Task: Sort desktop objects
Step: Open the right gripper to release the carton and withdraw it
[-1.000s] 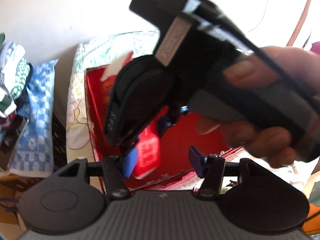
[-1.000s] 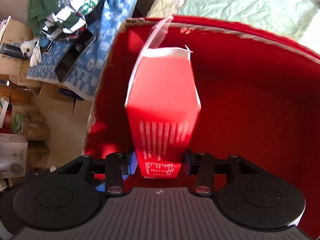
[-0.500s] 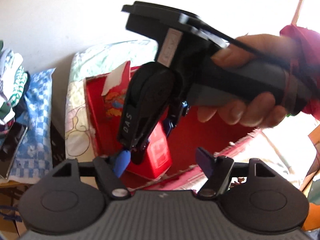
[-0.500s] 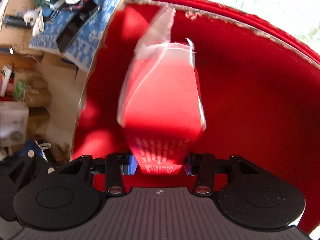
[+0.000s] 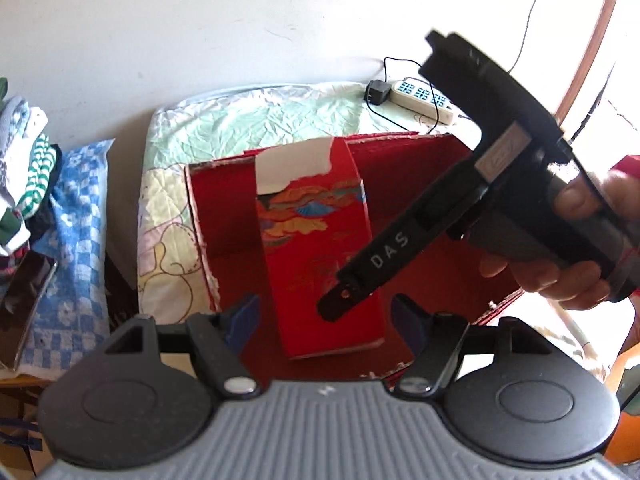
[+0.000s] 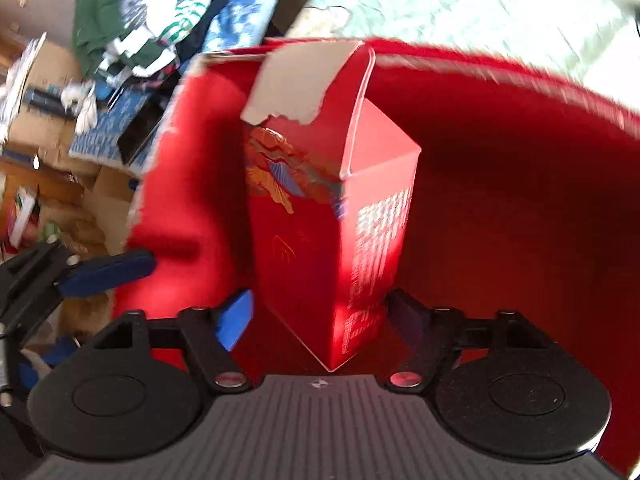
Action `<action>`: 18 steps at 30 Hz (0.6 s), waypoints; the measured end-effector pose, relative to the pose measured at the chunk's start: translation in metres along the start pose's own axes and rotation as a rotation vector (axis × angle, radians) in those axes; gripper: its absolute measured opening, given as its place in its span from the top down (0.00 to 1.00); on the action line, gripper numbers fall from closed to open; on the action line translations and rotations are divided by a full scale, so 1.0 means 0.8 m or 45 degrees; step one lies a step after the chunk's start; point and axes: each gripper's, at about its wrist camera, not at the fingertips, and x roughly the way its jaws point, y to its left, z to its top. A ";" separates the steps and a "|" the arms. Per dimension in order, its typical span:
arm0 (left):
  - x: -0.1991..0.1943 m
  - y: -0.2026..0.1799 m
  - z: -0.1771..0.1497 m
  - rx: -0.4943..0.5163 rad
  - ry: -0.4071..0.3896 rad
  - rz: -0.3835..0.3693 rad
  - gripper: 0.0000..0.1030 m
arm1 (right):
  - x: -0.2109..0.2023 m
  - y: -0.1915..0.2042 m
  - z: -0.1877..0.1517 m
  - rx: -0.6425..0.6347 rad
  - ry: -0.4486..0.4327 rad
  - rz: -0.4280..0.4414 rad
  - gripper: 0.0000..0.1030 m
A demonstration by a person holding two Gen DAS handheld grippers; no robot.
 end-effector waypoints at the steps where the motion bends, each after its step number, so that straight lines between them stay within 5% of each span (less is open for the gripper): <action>1: 0.002 0.000 0.001 0.005 0.006 0.006 0.28 | 0.001 -0.007 -0.001 0.030 0.007 0.025 0.67; 4: 0.009 0.001 0.002 0.009 0.018 0.010 0.28 | -0.011 -0.015 -0.007 0.101 0.010 0.109 1.00; 10: 0.012 -0.003 0.001 0.011 0.030 0.008 0.28 | -0.049 -0.010 -0.011 0.025 -0.127 -0.111 0.92; 14: 0.014 -0.003 0.003 0.007 0.030 0.007 0.27 | -0.078 -0.011 -0.013 0.082 -0.332 0.048 0.91; 18: 0.018 -0.004 0.006 0.001 0.037 0.010 0.27 | -0.073 -0.009 -0.001 0.160 -0.431 0.097 0.91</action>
